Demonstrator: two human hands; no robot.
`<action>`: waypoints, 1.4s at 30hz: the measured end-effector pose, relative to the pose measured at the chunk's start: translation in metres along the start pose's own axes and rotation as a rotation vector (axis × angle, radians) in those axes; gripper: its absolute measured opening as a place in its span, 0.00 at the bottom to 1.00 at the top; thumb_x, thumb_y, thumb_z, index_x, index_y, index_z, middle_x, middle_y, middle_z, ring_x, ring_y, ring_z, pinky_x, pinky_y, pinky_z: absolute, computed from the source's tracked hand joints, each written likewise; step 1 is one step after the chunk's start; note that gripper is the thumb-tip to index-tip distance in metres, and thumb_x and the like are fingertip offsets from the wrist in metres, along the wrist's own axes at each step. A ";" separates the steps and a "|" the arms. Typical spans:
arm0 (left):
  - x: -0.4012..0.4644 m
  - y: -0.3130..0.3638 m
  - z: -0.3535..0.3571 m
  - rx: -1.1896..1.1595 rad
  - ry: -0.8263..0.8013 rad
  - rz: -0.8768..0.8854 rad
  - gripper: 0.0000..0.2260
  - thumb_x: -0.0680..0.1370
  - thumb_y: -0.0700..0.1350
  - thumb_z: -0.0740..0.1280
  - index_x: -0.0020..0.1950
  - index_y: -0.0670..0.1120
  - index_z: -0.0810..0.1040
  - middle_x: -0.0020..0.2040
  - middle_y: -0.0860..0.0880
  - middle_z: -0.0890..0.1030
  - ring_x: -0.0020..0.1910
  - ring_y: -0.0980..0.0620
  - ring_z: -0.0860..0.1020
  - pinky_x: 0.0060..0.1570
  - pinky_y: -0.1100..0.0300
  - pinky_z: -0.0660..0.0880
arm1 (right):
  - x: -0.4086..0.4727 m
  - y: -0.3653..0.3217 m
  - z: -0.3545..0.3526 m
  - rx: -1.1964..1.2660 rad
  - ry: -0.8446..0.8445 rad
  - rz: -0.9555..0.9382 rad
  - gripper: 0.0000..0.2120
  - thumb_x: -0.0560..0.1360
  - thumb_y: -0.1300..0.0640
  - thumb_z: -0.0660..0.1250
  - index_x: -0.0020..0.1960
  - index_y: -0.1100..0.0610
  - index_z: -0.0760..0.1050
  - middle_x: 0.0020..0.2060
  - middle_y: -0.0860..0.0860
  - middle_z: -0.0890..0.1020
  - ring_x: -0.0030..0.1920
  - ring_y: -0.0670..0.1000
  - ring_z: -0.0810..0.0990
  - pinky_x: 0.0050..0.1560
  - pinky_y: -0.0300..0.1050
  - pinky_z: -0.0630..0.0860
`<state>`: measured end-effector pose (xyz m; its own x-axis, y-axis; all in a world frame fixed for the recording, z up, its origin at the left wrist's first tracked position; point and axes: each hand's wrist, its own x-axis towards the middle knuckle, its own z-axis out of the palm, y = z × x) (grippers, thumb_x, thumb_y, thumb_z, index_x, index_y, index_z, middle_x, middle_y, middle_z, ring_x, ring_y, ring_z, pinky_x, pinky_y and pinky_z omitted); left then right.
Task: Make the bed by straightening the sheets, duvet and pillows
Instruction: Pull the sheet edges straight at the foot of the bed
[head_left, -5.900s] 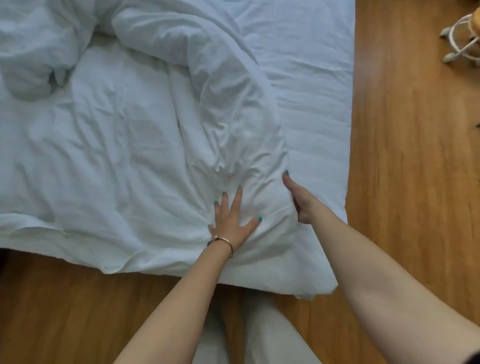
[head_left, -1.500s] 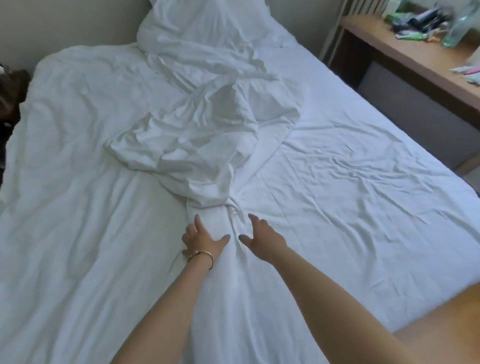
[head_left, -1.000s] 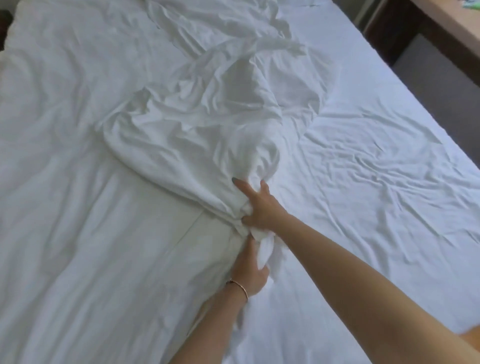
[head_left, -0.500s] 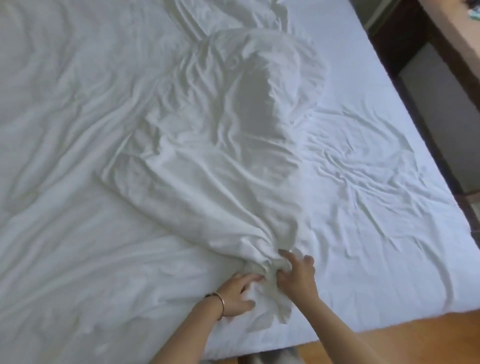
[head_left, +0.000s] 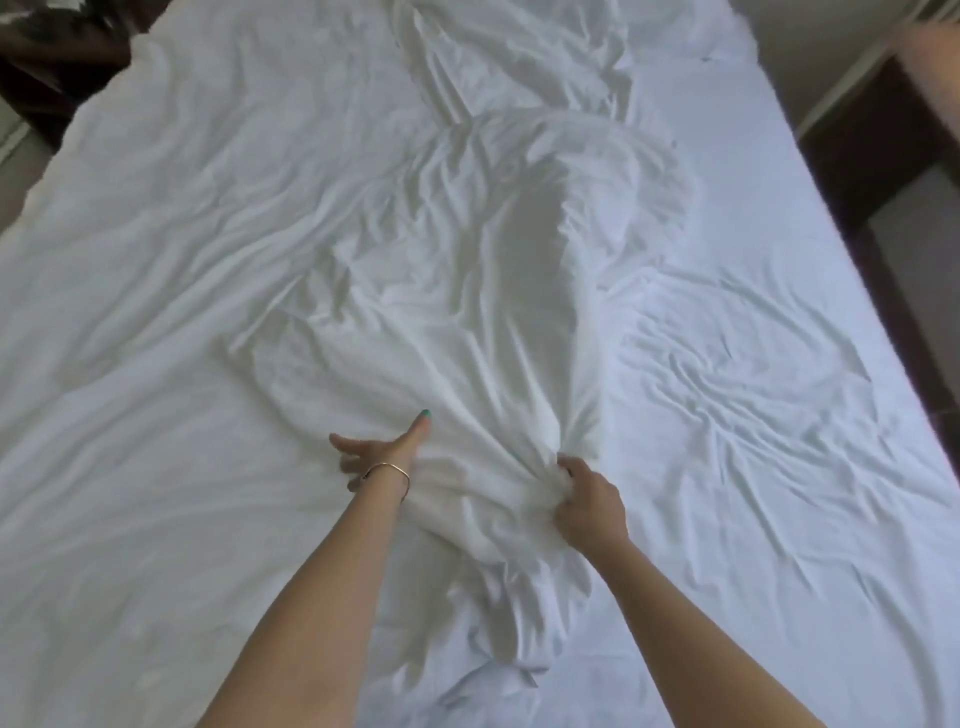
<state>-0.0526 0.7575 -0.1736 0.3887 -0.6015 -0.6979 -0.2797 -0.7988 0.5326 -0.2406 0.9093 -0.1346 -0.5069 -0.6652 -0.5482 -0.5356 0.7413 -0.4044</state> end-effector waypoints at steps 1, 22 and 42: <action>0.002 0.010 0.007 -0.009 0.021 -0.017 0.63 0.58 0.68 0.76 0.78 0.52 0.37 0.77 0.44 0.51 0.73 0.37 0.57 0.71 0.42 0.55 | -0.008 0.007 0.003 -0.034 0.010 -0.014 0.33 0.69 0.65 0.59 0.73 0.48 0.66 0.60 0.52 0.77 0.62 0.55 0.75 0.59 0.44 0.71; -0.287 -0.030 0.199 0.577 -0.773 1.055 0.38 0.70 0.43 0.64 0.70 0.72 0.50 0.65 0.46 0.73 0.58 0.40 0.76 0.52 0.54 0.75 | -0.049 0.219 -0.164 0.985 0.216 0.051 0.43 0.60 0.28 0.72 0.71 0.33 0.62 0.67 0.47 0.71 0.62 0.50 0.76 0.61 0.54 0.75; -0.448 -0.240 0.360 1.453 -0.561 1.242 0.55 0.65 0.64 0.70 0.73 0.61 0.28 0.76 0.45 0.46 0.76 0.39 0.46 0.72 0.43 0.46 | -0.049 0.499 -0.264 0.288 0.250 0.274 0.07 0.71 0.64 0.62 0.46 0.55 0.73 0.42 0.53 0.76 0.44 0.58 0.75 0.36 0.45 0.68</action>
<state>-0.4756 1.2142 -0.1615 -0.7340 -0.4385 -0.5187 -0.6176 0.7487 0.2409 -0.6612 1.2885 -0.1164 -0.7693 -0.4163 -0.4846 -0.1680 0.8636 -0.4753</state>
